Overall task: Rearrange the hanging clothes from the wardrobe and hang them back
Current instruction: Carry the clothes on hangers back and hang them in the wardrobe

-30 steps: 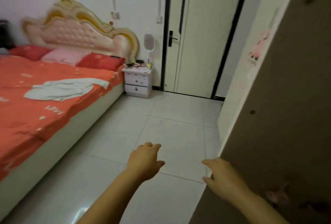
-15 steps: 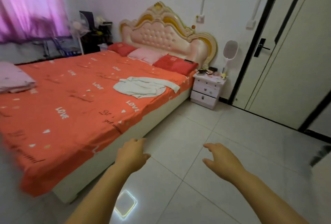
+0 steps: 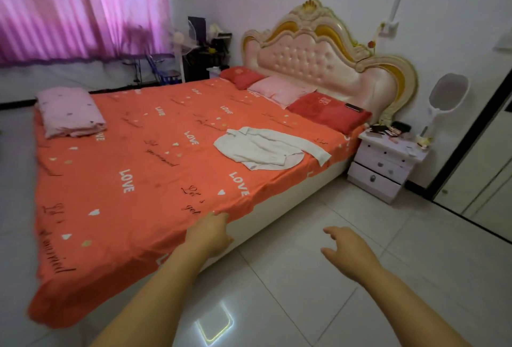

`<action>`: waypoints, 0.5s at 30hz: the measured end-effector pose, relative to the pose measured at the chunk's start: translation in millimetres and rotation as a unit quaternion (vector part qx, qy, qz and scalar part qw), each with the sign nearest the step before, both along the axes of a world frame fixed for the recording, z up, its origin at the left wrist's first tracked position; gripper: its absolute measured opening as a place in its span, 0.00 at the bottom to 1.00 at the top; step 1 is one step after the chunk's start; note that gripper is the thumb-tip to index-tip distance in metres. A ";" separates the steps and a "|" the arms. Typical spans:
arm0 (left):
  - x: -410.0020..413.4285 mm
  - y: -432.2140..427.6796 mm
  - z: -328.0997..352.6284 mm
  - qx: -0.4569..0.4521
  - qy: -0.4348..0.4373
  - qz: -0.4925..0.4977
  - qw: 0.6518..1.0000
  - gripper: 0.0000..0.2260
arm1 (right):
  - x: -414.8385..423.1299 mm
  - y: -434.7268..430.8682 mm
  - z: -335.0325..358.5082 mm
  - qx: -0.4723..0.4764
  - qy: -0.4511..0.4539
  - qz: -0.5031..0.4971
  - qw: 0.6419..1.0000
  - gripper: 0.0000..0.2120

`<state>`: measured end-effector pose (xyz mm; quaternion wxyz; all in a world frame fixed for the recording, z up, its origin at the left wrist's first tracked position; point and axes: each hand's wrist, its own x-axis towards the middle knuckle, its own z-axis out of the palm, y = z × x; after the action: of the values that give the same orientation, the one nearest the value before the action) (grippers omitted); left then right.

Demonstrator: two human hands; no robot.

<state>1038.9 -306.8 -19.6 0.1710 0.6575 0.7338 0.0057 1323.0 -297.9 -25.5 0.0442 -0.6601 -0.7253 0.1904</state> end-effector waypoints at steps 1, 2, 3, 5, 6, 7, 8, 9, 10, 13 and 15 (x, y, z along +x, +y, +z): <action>3.9 19.9 1.2 -0.006 0.000 0.006 1.000 0.22 | 2.5 23.7 -0.9 -0.003 0.003 0.007 1.000 0.26; 8.0 39.5 2.6 -0.015 0.000 0.011 1.000 0.22 | 5.1 46.5 -0.8 -0.009 0.004 0.014 1.000 0.26; 12.0 59.0 4.0 -0.022 0.000 0.017 1.000 0.22 | 7.9 69.1 -0.3 -0.012 0.001 0.022 1.000 0.26; 18.3 96.7 6.7 -0.017 0.001 0.032 0.999 0.22 | 12.7 115.8 2.1 -0.009 -0.007 0.038 0.999 0.26; 20.6 115.3 7.4 -0.014 0.000 0.038 0.999 0.22 | 14.3 139.1 3.2 -0.006 -0.011 0.045 0.999 0.26; 22.9 132.8 7.4 -0.015 -0.004 0.042 0.999 0.23 | 15.1 161.3 4.0 -0.006 -0.014 0.051 0.999 0.26; 24.9 149.1 6.9 -0.019 -0.007 0.048 0.999 0.24 | 14.7 181.0 4.9 -0.008 -0.016 0.057 0.998 0.26; 26.1 164.7 5.2 -0.025 -0.008 0.053 0.998 0.24 | 13.6 199.8 4.6 -0.009 -0.016 0.062 0.998 0.26; 26.5 181.0 3.0 -0.031 -0.009 0.057 0.998 0.25 | 12.1 219.1 3.1 -0.008 -0.016 0.069 0.997 0.25; 26.7 235.0 -6.5 -0.040 -0.018 0.064 0.997 0.26 | 7.0 278.2 -2.4 -0.007 -0.017 0.084 0.996 0.26; 26.1 274.5 -13.9 -0.040 -0.026 0.069 0.996 0.27 | 3.7 319.2 -6.6 -0.011 -0.013 0.083 0.996 0.26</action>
<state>1065.0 -32.3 -33.5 0.2154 0.5978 0.7722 0.0056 1326.7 21.3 -32.2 0.0116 -0.6008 -0.7758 0.1924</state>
